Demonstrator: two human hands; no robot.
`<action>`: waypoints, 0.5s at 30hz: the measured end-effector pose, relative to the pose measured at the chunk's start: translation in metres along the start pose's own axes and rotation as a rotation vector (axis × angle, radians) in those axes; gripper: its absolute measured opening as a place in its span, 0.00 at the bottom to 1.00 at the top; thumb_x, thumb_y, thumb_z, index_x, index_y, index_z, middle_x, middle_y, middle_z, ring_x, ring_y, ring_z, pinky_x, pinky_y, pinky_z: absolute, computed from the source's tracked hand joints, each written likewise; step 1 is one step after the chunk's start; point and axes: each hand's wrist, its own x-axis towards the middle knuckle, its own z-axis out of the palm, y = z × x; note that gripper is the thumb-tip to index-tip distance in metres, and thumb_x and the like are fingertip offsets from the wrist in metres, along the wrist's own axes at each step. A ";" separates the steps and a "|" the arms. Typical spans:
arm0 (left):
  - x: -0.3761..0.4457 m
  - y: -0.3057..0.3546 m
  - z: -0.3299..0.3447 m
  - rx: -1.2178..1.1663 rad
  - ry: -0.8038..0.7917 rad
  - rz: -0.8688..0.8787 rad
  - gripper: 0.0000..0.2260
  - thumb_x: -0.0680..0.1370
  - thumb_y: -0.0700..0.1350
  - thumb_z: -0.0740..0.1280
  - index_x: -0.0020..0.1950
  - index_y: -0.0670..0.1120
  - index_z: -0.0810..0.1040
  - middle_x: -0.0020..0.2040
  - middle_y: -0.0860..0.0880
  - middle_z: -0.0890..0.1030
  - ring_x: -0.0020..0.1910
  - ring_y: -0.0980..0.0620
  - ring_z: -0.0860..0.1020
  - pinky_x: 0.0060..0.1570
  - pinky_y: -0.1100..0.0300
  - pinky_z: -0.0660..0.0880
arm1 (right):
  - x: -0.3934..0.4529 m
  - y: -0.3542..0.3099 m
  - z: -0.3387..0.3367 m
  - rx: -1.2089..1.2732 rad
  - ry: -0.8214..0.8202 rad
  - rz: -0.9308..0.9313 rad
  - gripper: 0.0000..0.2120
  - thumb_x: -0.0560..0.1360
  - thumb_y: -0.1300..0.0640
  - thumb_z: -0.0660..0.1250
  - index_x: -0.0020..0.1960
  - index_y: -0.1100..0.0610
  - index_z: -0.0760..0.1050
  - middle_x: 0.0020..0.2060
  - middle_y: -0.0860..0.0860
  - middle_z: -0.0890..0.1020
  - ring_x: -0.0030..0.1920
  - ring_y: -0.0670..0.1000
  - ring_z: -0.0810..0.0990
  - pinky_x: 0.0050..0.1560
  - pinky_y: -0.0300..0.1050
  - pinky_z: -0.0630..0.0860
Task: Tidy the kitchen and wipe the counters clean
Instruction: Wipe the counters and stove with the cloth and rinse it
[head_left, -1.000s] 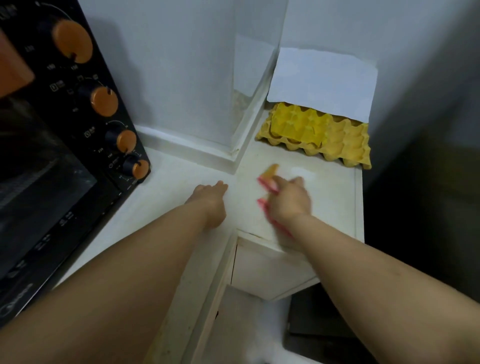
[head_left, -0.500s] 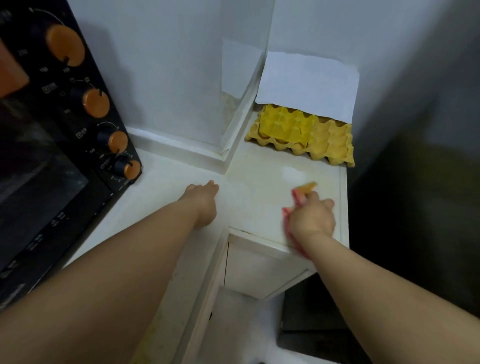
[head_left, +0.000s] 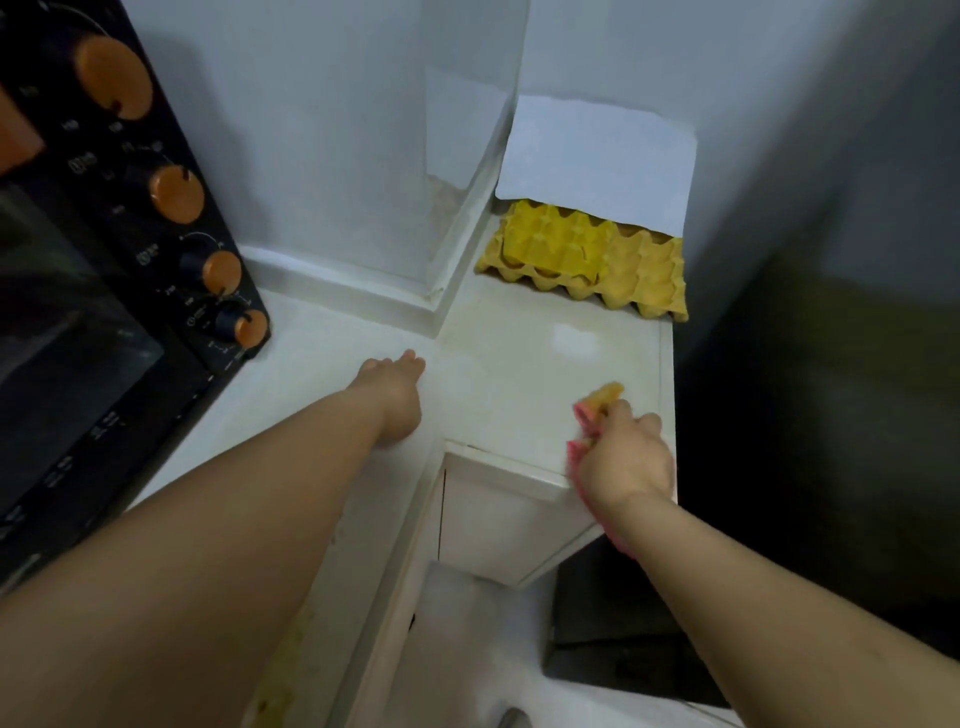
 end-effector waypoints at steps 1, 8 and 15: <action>0.000 0.000 0.001 0.000 0.002 -0.001 0.30 0.78 0.34 0.53 0.78 0.43 0.45 0.79 0.45 0.45 0.76 0.42 0.55 0.73 0.55 0.52 | 0.000 -0.020 0.009 0.001 -0.035 -0.097 0.24 0.75 0.49 0.66 0.67 0.55 0.64 0.55 0.56 0.68 0.45 0.57 0.74 0.43 0.45 0.70; 0.002 -0.003 0.004 0.006 0.043 -0.003 0.30 0.79 0.39 0.58 0.78 0.43 0.48 0.79 0.45 0.48 0.76 0.44 0.54 0.74 0.58 0.51 | -0.020 -0.096 0.037 0.029 -0.132 -0.531 0.28 0.74 0.48 0.67 0.69 0.56 0.62 0.59 0.59 0.68 0.53 0.62 0.75 0.50 0.51 0.71; -0.004 0.003 0.004 -0.001 0.033 0.006 0.29 0.79 0.36 0.54 0.78 0.42 0.47 0.79 0.44 0.47 0.75 0.42 0.55 0.72 0.56 0.53 | -0.020 0.037 -0.010 -0.031 -0.097 -0.088 0.18 0.75 0.47 0.65 0.61 0.53 0.67 0.54 0.55 0.71 0.49 0.59 0.77 0.49 0.50 0.78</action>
